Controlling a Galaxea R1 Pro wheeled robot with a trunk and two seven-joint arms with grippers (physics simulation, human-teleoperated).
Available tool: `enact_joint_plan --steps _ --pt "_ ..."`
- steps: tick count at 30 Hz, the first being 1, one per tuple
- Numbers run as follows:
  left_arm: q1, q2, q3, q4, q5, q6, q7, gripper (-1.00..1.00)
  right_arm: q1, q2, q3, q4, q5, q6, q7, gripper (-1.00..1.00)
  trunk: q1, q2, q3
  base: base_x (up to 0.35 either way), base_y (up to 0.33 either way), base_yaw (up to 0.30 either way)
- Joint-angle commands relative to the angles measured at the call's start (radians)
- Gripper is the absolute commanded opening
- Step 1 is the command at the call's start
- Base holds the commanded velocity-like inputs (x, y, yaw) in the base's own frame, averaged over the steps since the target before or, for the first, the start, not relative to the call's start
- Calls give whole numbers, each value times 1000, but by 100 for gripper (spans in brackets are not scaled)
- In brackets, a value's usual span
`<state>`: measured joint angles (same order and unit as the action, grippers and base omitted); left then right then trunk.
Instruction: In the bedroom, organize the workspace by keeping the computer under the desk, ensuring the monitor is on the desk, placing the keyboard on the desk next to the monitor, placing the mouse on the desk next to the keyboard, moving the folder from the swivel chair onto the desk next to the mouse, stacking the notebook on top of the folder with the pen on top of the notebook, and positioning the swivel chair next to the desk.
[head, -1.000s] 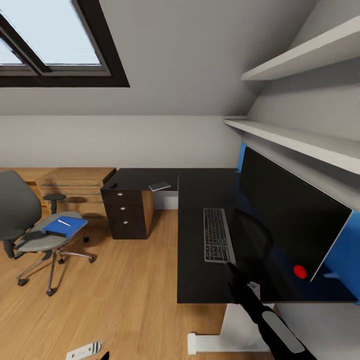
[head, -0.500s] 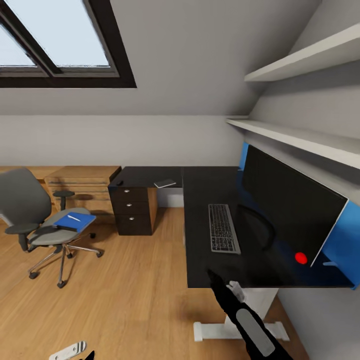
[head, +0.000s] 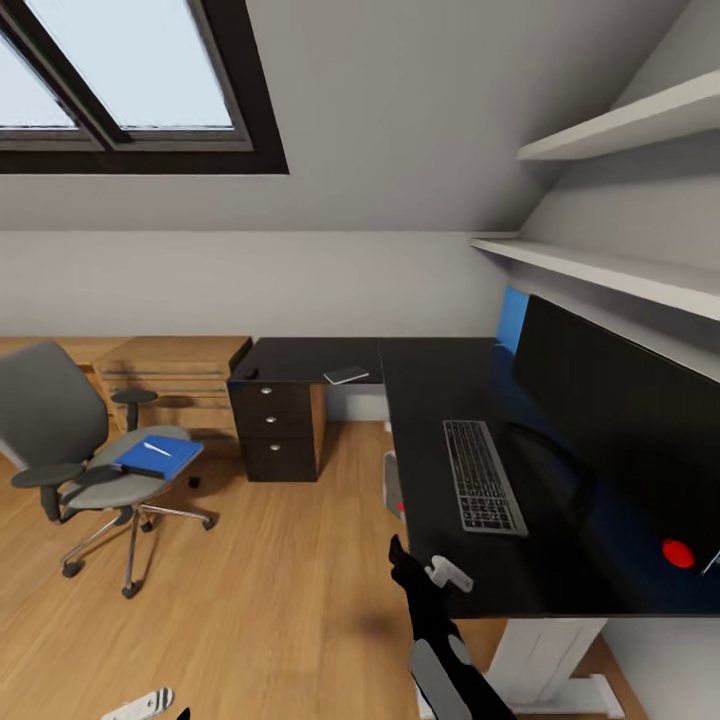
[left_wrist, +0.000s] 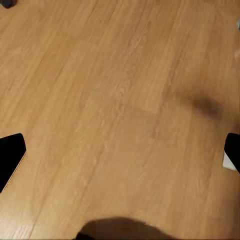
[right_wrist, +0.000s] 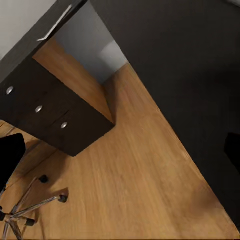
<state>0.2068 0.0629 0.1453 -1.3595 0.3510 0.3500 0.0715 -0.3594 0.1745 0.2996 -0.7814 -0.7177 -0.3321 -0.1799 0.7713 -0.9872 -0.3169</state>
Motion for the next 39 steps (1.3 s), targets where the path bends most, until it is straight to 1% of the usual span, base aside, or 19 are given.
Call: enact_joint_plan --steps 1,3,5,7,9,10,12,15,17,18,23,25,26,27,28,29,33,36,39 --pt "0 0 -1 -2 10 4 7 100 -1 0 5 9 13 -22 -5 100 1 -1 -1 269 231 0" --pt "0 0 -1 -1 10 4 7 100 -1 0 8 16 35 -32 -6 100 1 -1 -1 271 228 0" --pt "0 0 -1 -1 9 4 7 100 -1 0 16 21 75 -42 -8 100 1 -1 -1 278 222 0" --pt "0 0 -1 -1 9 3 7 100 -1 0 28 24 124 -48 -9 100 1 -1 -1 286 216 0" --pt "0 0 -1 -1 8 3 7 100 -1 0 36 26 190 -54 -21 100 1 -1 -1 291 213 0" --pt "0 0 -1 -1 8 3 7 100 -1 0 37 26 205 -55 -27 100 1 -1 -1 292 212 0" --pt "0 0 -1 -1 8 3 7 100 -1 0 40 26 249 -55 -61 100 1 -1 -1 293 211 0" --pt "0 0 -2 -1 8 3 6 100 -1 0 54 25 312 -53 -149 100 1 -1 -1 294 213 0" --pt "0 0 -2 -1 8 2 6 100 -1 0 69 23 330 -53 -190 100 1 -1 -1 294 219 0" --pt "0 0 -2 -1 8 2 5 100 -1 0 88 20 343 -52 -235 100 1 -1 -1 293 225 0" --pt "0 -1 -3 -3 8 1 5 100 -1 0 164 -17 360 -22 -381 100 1 -1 -1 285 231 0" --pt "0 -1 -3 -4 8 1 5 100 -1 0 204 -59 363 49 -441 100 1 -1 -1 280 234 0" --pt "0 -1 -3 -4 8 1 4 100 -1 0 211 -72 362 74 -452 100 1 -1 -1 280 235 0" --pt "0 -1 -3 -6 8 1 4 100 -1 0 222 -99 361 131 -469 100 1 -1 -1 278 236 0" --pt "0 -1 -3 -6 8 1 4 100 -1 0 225 -113 361 161 -475 100 1 -1 -1 276 237 0" --pt "0 -1 -3 -8 8 1 4 100 -1 0 230 -141 361 223 -484 100 1 -1 -1 273 239 0" --pt "0 -1 -3 -10 8 1 4 100 -1 0 230 -211 360 355 -496 100 1 -1 -1 267 244 0" --pt "0 -1 -3 -10 8 1 4 100 0 0 223 -239 349 380 -501 100 1 -1 -1 260 252 0" --pt "0 -1 -3 -10 8 1 4 100 0 0 216 -255 305 388 -508 100 1 -1 -1 257 256 0"
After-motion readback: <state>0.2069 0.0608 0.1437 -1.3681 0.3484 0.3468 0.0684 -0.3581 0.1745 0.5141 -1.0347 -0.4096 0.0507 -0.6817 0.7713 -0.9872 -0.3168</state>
